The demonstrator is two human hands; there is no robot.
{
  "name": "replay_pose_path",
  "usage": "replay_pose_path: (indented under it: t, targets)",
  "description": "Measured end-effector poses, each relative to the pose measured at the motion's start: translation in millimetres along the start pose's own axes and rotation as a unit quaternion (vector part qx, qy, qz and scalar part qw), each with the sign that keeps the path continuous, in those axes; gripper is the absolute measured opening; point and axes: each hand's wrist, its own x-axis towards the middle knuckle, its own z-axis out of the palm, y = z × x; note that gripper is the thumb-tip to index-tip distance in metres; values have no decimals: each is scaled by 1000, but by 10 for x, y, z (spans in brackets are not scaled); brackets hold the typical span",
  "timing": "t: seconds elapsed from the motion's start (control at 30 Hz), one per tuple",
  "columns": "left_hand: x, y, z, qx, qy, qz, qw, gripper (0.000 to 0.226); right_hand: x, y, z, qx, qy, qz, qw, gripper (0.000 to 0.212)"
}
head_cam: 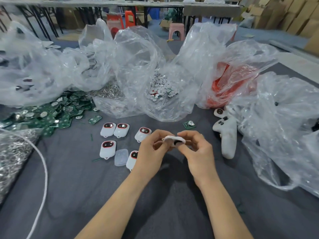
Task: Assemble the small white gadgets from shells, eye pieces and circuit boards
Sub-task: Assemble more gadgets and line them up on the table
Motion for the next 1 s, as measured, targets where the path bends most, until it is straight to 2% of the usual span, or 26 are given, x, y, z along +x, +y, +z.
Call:
replay_pose_path:
  t: [0.17,0.23,0.3,0.4,0.5,0.6,0.77,1.0]
  targets:
    - [-2,29,-10,-72,8,-11,997,40,-25,-15,16,-78,25,-100,992,48]
    - [0,41,-31,-142,-14,-46,989,35,-37,-14,19,-91,30,-133,986,50]
    - [1,49,-44,-197,-48,-79,976,26,-42,-6,11,-103,27,-169,980,41]
    - [1,31,-43,-164,-58,-94,980,11,-47,10,0,-131,22,-188,973,31]
    - [-20,8,-25,-134,-58,-93,985,10,-48,-1,6,-77,1,-135,988,39]
    - [-18,7,-13,-131,-24,-76,988,13,-45,-39,9,2,-27,-84,996,36]
    - [-8,21,-36,-108,-1,-55,993,16,-35,-42,-27,173,-44,37,983,29]
    - [-41,44,11,-6,-1,-21,1000,28,-25,-9,-57,158,-4,73,985,30]
